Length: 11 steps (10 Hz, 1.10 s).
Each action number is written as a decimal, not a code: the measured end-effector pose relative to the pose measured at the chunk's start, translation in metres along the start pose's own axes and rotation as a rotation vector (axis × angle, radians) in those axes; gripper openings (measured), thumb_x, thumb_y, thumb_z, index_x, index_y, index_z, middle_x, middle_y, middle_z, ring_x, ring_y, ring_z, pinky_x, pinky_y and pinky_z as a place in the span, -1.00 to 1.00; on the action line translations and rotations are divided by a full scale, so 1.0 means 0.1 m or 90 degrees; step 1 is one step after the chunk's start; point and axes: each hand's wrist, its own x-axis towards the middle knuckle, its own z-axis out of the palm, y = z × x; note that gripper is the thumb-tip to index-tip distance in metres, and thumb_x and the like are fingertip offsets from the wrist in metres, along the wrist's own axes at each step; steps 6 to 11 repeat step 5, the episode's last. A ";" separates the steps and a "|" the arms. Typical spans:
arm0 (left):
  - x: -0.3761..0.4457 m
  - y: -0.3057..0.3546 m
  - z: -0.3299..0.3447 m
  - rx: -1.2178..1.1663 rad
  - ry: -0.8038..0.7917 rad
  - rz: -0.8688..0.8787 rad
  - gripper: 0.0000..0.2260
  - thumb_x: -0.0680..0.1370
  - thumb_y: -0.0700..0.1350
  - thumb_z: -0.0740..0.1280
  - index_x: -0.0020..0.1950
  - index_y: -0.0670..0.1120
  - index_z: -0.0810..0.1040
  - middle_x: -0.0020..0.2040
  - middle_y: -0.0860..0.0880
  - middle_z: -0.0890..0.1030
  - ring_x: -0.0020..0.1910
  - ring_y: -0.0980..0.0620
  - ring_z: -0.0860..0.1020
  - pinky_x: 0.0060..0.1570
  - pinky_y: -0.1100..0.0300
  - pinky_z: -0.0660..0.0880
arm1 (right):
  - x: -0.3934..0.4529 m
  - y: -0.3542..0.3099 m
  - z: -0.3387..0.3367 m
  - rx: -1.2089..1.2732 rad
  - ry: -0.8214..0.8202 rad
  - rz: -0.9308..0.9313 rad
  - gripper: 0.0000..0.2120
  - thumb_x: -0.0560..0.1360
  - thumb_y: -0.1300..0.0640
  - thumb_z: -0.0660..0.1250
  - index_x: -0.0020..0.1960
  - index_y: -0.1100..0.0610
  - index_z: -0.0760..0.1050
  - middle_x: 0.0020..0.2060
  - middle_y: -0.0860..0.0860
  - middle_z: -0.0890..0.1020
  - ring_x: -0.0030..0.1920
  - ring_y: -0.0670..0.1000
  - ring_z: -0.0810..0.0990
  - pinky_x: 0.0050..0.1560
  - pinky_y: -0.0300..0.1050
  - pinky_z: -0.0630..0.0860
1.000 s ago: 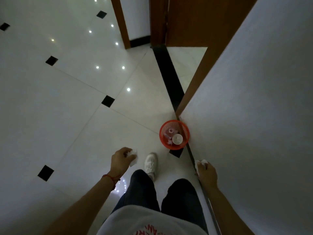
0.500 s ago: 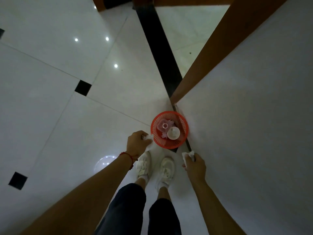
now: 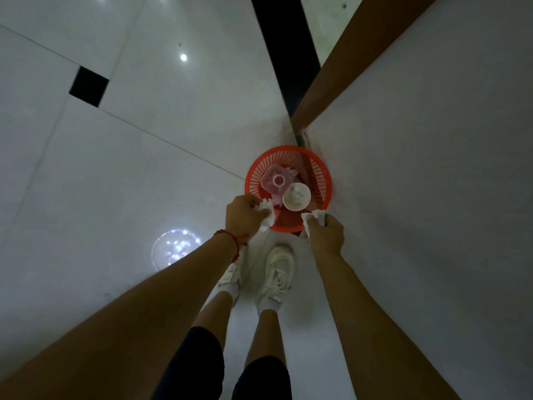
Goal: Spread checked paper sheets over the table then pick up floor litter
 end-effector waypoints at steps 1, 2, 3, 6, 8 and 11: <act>0.10 0.00 0.07 -0.031 -0.015 -0.030 -0.65 0.46 -0.13 0.39 0.19 -0.25 0.51 0.17 -0.24 0.56 0.12 -0.19 0.54 0.17 0.08 0.48 | 0.15 0.02 0.09 0.035 -0.001 0.027 -0.67 0.46 0.14 0.36 0.15 0.30 0.51 0.07 0.23 0.62 0.05 0.17 0.60 -0.11 -0.13 0.50; 0.14 0.02 0.09 -0.065 -0.030 -0.052 -0.61 0.47 -0.12 0.38 0.25 -0.23 0.47 0.21 -0.24 0.55 0.13 -0.20 0.56 0.20 -0.08 0.49 | 0.23 0.03 0.08 0.036 -0.007 0.005 -0.65 0.45 0.14 0.37 0.20 0.24 0.51 0.12 0.17 0.61 0.12 0.15 0.57 -0.17 -0.20 0.44; 0.12 0.05 0.06 -0.098 -0.054 -0.083 -0.59 0.48 -0.09 0.37 0.27 -0.22 0.45 0.23 -0.23 0.55 0.14 -0.19 0.56 0.21 -0.08 0.49 | 0.21 0.03 0.02 0.007 -0.020 -0.022 -0.72 0.46 0.11 0.35 0.15 0.17 0.55 0.11 0.12 0.61 0.14 0.12 0.55 -0.04 -0.15 0.38; -0.09 0.12 -0.17 -0.161 -0.032 -0.103 -0.65 0.53 -0.09 0.30 0.26 -0.22 0.47 0.21 -0.22 0.55 -0.02 -0.09 0.57 0.10 0.03 0.54 | 0.03 -0.05 -0.23 0.021 -0.031 -0.005 -0.79 0.51 0.18 0.27 0.10 0.21 0.56 0.08 0.19 0.62 0.15 0.21 0.56 0.20 0.09 0.49; -0.09 0.12 -0.17 -0.161 -0.032 -0.103 -0.65 0.53 -0.09 0.30 0.26 -0.22 0.47 0.21 -0.22 0.55 -0.02 -0.09 0.57 0.10 0.03 0.54 | 0.03 -0.05 -0.23 0.021 -0.031 -0.005 -0.79 0.51 0.18 0.27 0.10 0.21 0.56 0.08 0.19 0.62 0.15 0.21 0.56 0.20 0.09 0.49; -0.09 0.12 -0.17 -0.161 -0.032 -0.103 -0.65 0.53 -0.09 0.30 0.26 -0.22 0.47 0.21 -0.22 0.55 -0.02 -0.09 0.57 0.10 0.03 0.54 | 0.03 -0.05 -0.23 0.021 -0.031 -0.005 -0.79 0.51 0.18 0.27 0.10 0.21 0.56 0.08 0.19 0.62 0.15 0.21 0.56 0.20 0.09 0.49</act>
